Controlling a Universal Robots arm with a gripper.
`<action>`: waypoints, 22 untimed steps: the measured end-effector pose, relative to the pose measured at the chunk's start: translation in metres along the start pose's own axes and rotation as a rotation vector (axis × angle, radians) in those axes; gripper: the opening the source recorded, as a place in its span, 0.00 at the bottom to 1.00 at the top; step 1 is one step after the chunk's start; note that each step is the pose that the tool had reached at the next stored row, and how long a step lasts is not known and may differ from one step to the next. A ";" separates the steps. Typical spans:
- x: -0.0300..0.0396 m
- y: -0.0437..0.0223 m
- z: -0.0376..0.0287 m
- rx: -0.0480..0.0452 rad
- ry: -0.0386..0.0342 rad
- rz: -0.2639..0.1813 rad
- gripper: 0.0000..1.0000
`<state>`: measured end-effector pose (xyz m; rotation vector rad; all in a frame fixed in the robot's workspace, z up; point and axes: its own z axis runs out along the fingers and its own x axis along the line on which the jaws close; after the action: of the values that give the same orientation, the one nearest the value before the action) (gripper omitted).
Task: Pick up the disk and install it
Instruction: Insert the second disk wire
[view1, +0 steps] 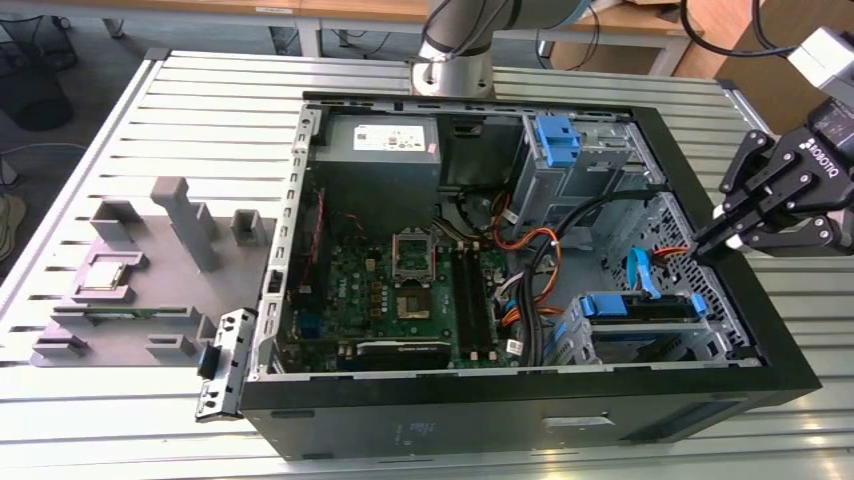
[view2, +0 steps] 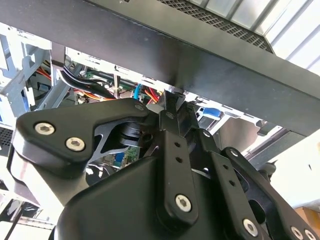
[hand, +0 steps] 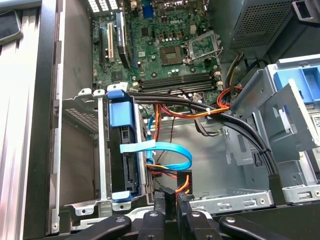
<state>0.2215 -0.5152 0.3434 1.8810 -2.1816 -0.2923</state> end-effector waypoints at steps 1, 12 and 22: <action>0.0000 0.0000 0.0000 0.0001 0.0006 0.000 0.24; 0.0000 0.0000 0.0000 0.0011 0.0077 0.003 0.11; -0.0001 -0.0001 0.0004 0.0021 0.0152 0.005 0.24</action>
<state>0.2215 -0.5151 0.3430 1.8724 -2.1773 -0.2739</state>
